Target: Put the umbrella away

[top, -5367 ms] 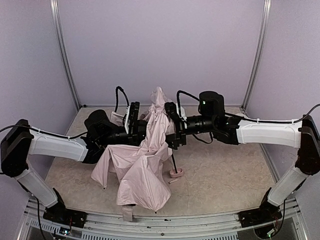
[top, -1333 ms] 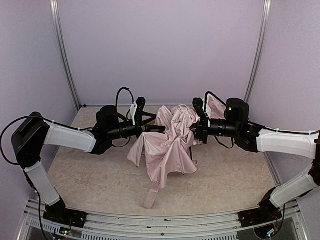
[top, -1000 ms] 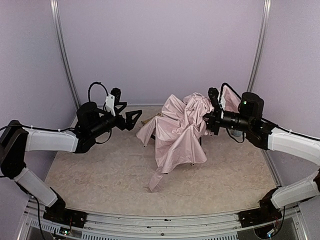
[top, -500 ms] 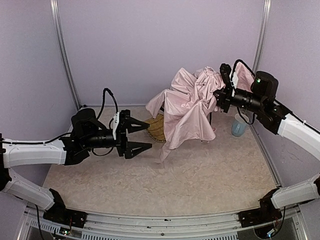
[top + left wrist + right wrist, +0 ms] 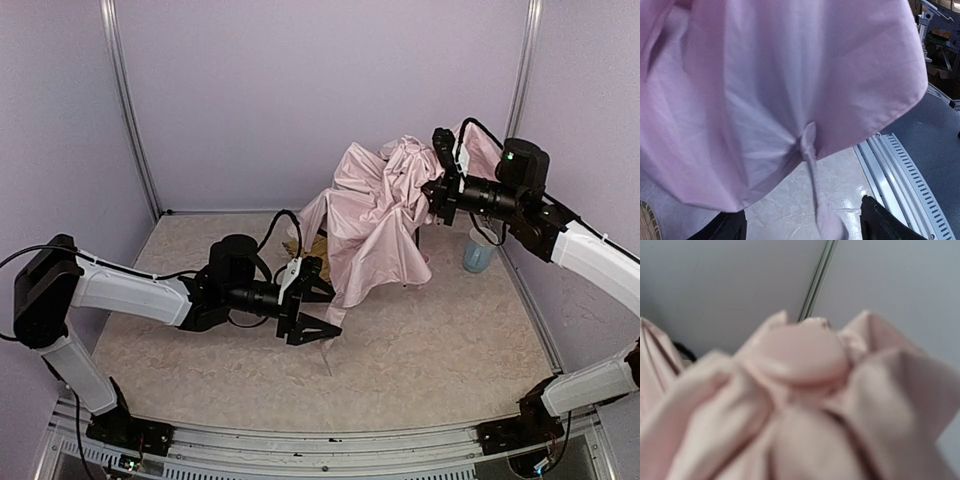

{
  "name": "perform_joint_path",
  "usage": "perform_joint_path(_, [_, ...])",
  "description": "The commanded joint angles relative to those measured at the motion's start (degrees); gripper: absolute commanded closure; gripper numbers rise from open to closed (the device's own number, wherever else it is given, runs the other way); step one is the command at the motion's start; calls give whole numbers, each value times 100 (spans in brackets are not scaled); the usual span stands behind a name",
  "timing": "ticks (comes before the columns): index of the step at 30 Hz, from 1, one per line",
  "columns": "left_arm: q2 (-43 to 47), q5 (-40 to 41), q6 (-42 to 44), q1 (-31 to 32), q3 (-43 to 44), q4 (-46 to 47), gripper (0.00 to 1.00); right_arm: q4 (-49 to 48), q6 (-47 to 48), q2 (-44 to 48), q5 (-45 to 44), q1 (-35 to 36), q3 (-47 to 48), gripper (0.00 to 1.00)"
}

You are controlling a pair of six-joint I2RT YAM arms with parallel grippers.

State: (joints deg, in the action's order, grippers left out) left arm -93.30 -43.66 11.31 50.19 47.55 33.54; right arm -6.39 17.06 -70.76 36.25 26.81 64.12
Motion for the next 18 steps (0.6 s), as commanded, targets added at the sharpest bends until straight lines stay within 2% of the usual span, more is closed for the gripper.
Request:
perform_joint_path(1, [-287, -570, -90, 251, 271, 79, 35, -212, 47, 19, 26, -35, 207, 83])
perform_joint_path(4, [-351, -382, 57, 238, 358, -304, 79, -140, 116, 42, -2, -35, 223, 83])
perform_joint_path(5, [-317, -250, 118, 206, 336, -400, 92, -74, 185, 55, -16, -35, 246, 83])
perform_joint_path(6, [-272, -76, 176, 169, 286, -456, 100, 43, 270, 75, -39, -34, 280, 82])
perform_joint_path(13, [-213, 1631, 763, -236, 109, -733, 100, 1172, 1151, 212, -82, -29, 523, 81])
perform_joint_path(18, [-470, 2036, 872, -449, 305, -826, 100, 810, 739, 412, 539, -26, 361, 82])
